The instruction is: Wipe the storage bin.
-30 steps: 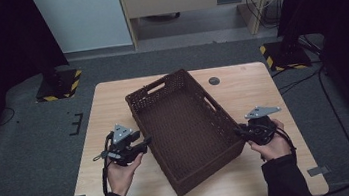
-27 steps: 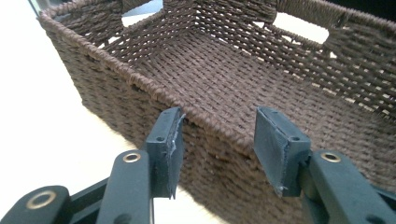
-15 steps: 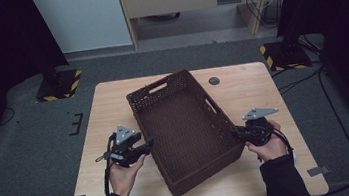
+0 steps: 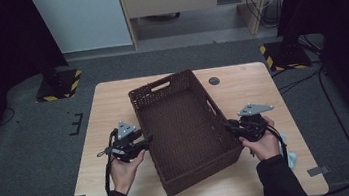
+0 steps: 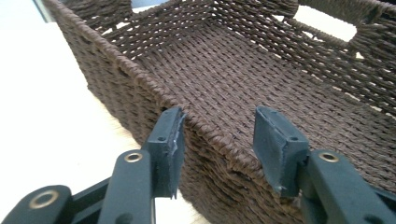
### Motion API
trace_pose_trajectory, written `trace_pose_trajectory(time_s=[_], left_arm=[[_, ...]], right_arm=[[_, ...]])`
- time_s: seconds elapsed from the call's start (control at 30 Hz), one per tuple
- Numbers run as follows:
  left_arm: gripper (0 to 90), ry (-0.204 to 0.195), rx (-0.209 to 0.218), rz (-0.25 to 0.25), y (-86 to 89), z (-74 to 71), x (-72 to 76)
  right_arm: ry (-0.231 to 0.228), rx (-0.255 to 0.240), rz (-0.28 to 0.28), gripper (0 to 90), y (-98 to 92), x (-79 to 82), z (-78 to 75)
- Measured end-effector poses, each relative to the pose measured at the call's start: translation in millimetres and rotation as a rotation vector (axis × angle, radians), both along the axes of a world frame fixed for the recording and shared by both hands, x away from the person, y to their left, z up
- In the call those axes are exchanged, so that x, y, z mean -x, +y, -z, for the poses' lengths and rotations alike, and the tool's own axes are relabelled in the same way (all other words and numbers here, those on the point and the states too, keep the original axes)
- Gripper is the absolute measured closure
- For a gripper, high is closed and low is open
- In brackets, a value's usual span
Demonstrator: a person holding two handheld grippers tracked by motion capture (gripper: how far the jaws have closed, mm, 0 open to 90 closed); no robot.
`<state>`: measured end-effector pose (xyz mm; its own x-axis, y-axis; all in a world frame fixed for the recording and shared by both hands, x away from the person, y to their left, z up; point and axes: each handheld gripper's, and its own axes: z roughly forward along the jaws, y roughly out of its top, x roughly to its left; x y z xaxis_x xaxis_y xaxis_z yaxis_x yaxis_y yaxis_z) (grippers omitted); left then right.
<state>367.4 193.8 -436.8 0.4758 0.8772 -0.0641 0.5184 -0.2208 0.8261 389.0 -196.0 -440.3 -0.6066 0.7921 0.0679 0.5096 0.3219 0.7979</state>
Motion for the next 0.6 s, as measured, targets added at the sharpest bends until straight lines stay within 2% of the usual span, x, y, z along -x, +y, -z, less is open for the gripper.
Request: trace_pose_trajectory(time_s=[0.13,0.2,0.27,0.3,0.37,0.43,0.5,0.6], left_arm=[[49.5,-0.002,-0.021,0.000,-0.4,-2.0,12.1],[49.6,-0.008,-0.017,-0.005,0.1,-1.8,14.4],[51.0,0.003,-0.002,-0.008,2.5,-1.7,13.9],[55.1,0.018,0.016,-0.001,3.5,-0.7,10.6],[57.9,0.025,0.024,0.003,2.5,0.4,7.3],[58.8,0.014,-0.009,-0.007,0.0,-0.6,3.4],[59.9,0.006,-0.020,-0.007,0.5,-0.1,-1.6],[60.6,-0.003,-0.003,0.003,4.0,2.1,-7.3]], right_arm=[[0.007,0.009,0.011,73.8,1.6,8.4,-1.0],[0.015,0.004,0.008,73.3,1.8,10.6,-1.5],[0.033,0.009,-0.009,71.3,2.4,15.7,-3.3],[0.050,0.019,-0.030,69.0,3.2,17.0,-6.4],[0.032,0.006,-0.032,62.4,3.5,16.2,-9.7],[0.000,0.008,-0.019,59.3,4.3,13.2,-12.8],[-0.024,0.003,-0.009,59.2,5.4,8.5,-13.3],[-0.038,-0.002,-0.004,59.6,8.2,-0.8,-10.7]])
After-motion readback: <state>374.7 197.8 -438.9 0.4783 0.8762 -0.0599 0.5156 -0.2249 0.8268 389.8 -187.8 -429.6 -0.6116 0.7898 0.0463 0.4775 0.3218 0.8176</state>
